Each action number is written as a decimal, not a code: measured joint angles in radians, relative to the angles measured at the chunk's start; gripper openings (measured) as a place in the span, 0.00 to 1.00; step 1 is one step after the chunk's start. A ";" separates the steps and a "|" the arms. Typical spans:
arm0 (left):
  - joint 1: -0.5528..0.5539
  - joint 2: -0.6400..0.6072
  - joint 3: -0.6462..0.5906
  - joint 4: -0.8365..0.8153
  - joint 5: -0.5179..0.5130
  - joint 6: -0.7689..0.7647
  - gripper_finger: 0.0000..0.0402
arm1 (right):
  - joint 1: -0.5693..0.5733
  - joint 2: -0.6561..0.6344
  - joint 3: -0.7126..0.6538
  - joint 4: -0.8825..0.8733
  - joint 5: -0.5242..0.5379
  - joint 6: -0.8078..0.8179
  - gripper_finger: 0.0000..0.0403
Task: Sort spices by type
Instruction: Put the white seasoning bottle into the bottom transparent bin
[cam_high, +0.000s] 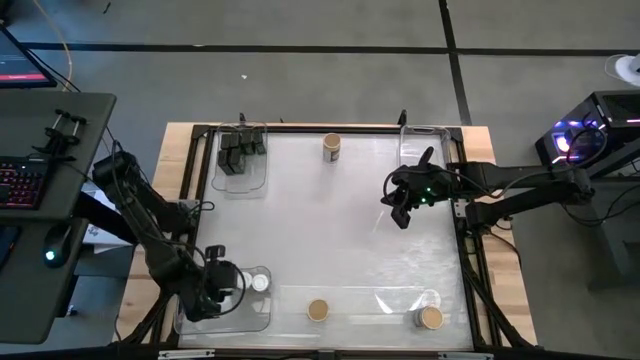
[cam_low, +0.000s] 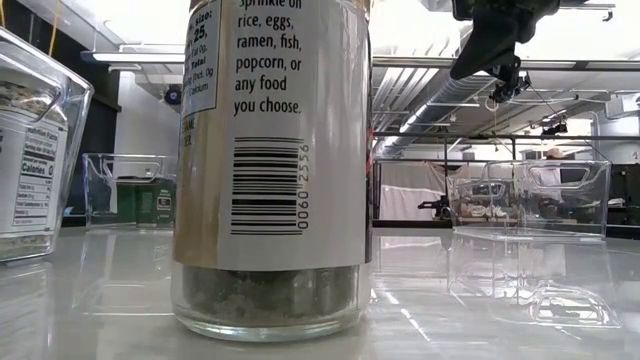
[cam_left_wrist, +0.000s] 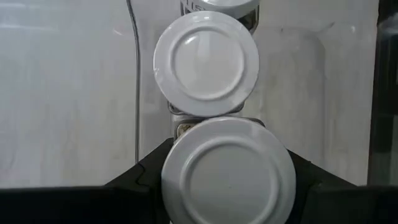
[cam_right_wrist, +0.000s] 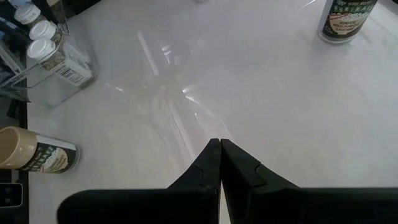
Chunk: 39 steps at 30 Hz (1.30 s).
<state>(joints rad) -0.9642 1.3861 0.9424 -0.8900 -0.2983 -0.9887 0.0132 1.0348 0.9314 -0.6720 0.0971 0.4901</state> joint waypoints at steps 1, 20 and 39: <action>0.000 0.000 0.000 0.006 -0.005 -0.001 0.42 | 0.000 0.000 0.000 0.000 0.000 -0.001 0.00; 0.002 -0.010 0.001 0.013 -0.011 0.066 0.61 | 0.000 0.000 0.000 0.000 0.000 -0.026 0.00; 0.007 -0.147 0.203 -0.327 -0.029 -0.351 0.48 | 0.000 0.000 0.000 0.000 0.000 -0.041 0.00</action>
<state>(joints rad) -0.9568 1.2389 1.1454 -1.2167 -0.3277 -1.3397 0.0132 1.0348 0.9318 -0.6723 0.0975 0.4493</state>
